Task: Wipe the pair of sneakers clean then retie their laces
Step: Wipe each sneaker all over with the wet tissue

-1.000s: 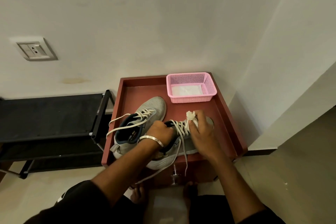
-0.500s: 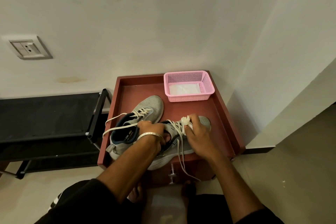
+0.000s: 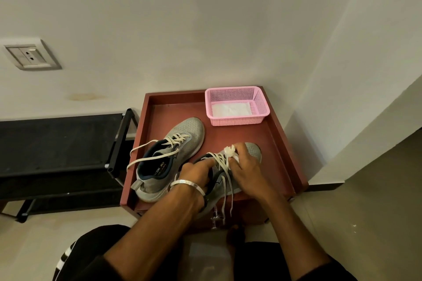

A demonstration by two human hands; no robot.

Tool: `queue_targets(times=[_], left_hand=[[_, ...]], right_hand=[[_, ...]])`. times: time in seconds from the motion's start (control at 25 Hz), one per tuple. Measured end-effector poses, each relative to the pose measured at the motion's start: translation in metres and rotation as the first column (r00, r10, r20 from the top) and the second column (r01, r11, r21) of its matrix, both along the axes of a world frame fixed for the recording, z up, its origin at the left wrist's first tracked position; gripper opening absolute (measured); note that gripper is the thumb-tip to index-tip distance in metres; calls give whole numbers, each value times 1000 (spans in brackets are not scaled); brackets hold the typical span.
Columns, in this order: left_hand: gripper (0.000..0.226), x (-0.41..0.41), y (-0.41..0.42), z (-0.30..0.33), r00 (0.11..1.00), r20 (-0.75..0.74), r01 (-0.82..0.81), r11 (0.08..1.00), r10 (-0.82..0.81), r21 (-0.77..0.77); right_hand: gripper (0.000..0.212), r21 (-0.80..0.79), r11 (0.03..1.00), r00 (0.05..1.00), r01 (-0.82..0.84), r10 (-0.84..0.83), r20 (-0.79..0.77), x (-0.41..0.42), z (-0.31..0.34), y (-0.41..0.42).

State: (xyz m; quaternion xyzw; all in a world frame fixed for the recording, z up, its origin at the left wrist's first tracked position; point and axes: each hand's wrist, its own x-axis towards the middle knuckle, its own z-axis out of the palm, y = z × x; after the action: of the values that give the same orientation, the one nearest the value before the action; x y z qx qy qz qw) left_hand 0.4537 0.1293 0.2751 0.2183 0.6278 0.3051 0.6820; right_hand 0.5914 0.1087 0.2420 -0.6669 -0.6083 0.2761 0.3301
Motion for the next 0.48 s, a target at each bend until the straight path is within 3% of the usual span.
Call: queue_targets(times=[0.08, 0.16, 0.24, 0.4, 0.48], left_hand=[[39, 1, 8, 0, 996, -54, 75, 997, -75, -11], [9, 3, 14, 5, 992, -87, 88, 996, -88, 3], [25, -4, 16, 5, 988, -76, 133, 991, -133, -2], [19, -5, 22, 9, 993, -3, 120, 985, -121, -122], [22, -6, 18, 11, 994, 23, 113, 990, -111, -90]], right_hand=[[5, -2, 1000, 1000, 2, -2, -13, -1, 0, 0], [6, -7, 1000, 1000, 3, -3, -14, 0, 1, -1], [6, -26, 1000, 999, 7, -7, -38, 3, 3, -3], [6, -40, 999, 999, -30, 28, -46, 1, 6, -5], [7, -4, 1000, 999, -11, 10, -36, 0, 9, -6]])
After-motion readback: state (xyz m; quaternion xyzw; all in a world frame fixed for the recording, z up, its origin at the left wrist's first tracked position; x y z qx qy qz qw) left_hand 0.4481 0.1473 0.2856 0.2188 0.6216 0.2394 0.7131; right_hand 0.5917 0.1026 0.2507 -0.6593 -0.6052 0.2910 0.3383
